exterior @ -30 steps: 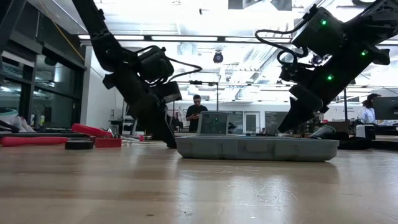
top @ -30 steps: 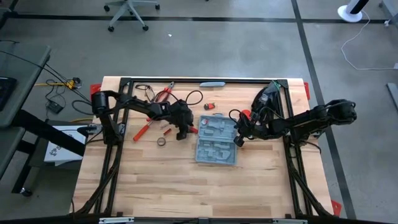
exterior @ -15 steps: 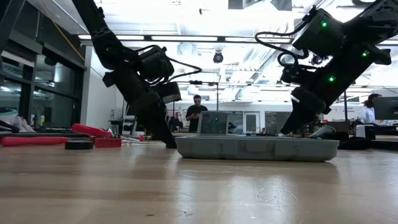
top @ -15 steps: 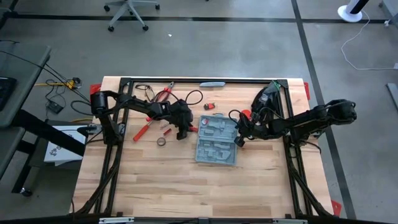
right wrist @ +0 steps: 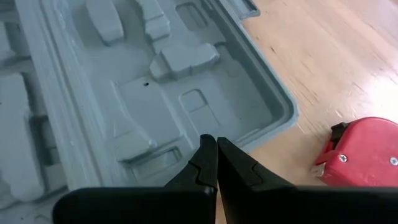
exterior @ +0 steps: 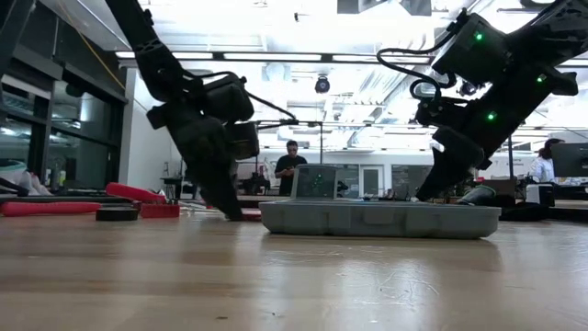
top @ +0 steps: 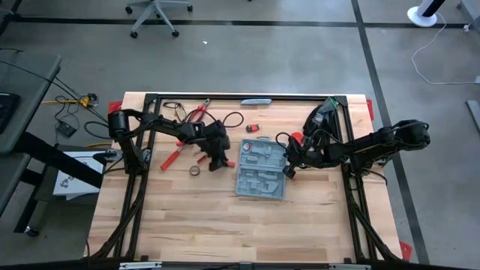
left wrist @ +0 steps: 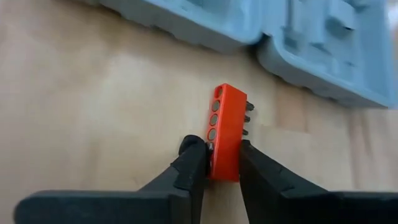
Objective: Prefit tool cases
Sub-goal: Put the right orange multi-bit set into the gray tool case
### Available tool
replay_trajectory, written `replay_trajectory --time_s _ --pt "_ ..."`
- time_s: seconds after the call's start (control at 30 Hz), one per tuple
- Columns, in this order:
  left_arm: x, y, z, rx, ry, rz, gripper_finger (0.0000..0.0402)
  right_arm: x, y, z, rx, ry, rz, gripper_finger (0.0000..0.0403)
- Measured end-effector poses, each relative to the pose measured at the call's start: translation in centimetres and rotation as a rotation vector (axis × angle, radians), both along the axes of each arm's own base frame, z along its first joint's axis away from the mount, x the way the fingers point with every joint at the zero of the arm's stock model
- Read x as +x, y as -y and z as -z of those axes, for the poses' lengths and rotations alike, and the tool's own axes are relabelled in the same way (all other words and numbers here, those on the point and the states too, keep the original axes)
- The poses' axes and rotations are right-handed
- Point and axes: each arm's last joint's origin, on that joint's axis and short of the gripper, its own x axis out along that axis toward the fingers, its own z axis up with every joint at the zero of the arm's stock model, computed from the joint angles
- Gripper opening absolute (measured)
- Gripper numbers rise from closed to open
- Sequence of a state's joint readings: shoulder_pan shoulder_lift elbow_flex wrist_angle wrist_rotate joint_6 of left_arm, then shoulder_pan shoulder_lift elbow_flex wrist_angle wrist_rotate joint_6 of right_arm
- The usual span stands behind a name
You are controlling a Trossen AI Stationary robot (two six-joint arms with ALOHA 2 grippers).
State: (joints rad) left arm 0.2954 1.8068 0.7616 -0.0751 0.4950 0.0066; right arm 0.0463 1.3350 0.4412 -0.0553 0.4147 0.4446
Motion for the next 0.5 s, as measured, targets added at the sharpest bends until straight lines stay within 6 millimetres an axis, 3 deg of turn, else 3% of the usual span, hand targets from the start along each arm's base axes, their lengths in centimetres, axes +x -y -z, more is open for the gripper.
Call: replay_trajectory --time_s 0.5 --pt "-1.7 0.6 -2.8 -0.018 -0.064 -0.026 0.0091 0.0 0.0 0.0 0.005 0.0 -0.003 0.0"
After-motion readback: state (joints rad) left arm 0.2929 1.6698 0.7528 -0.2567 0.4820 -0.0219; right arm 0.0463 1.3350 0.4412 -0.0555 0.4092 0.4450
